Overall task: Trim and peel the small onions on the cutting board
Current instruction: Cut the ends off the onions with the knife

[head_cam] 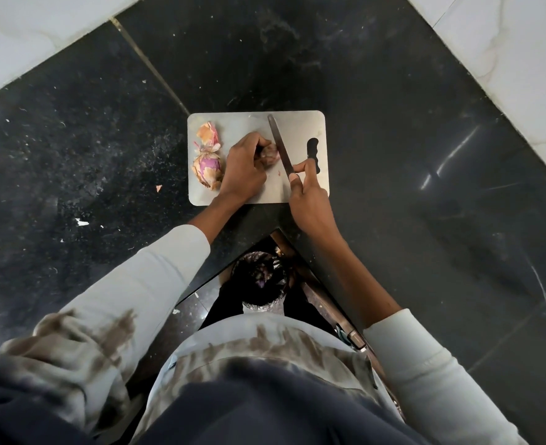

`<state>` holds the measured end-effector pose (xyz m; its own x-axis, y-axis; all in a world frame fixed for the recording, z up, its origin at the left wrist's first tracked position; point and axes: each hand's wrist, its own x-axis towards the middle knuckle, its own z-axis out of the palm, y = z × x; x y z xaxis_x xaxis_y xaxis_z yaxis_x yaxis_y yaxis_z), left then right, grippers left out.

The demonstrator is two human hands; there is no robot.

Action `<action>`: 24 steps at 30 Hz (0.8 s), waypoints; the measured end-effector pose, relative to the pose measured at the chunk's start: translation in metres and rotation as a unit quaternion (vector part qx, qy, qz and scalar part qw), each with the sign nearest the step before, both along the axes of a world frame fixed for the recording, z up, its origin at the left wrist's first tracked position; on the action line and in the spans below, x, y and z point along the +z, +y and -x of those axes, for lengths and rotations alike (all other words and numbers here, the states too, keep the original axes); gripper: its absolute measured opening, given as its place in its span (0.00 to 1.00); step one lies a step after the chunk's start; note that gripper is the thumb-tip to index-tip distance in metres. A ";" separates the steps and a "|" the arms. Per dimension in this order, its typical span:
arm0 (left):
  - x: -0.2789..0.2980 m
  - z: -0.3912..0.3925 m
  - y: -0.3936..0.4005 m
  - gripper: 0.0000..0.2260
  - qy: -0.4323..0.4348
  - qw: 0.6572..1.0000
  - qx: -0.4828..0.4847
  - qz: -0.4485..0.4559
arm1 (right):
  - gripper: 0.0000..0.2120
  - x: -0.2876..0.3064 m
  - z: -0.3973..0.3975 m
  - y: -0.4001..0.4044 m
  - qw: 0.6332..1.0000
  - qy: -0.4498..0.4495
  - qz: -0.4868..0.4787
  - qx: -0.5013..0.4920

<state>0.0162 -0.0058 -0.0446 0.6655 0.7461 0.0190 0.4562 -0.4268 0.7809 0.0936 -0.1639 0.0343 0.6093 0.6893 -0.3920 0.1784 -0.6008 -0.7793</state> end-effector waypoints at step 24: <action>0.007 0.002 -0.001 0.13 -0.004 1.000 0.001 0.005 | 0.08 -0.060 0.031 0.018 0.993 -0.107 -0.042 -0.040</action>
<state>0.0142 -0.0071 -0.0377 0.6644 0.7472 0.0171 0.4497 -0.4180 0.7893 0.0627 -0.1458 -0.0260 0.7261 0.6608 -0.1900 0.3007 -0.5537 -0.7766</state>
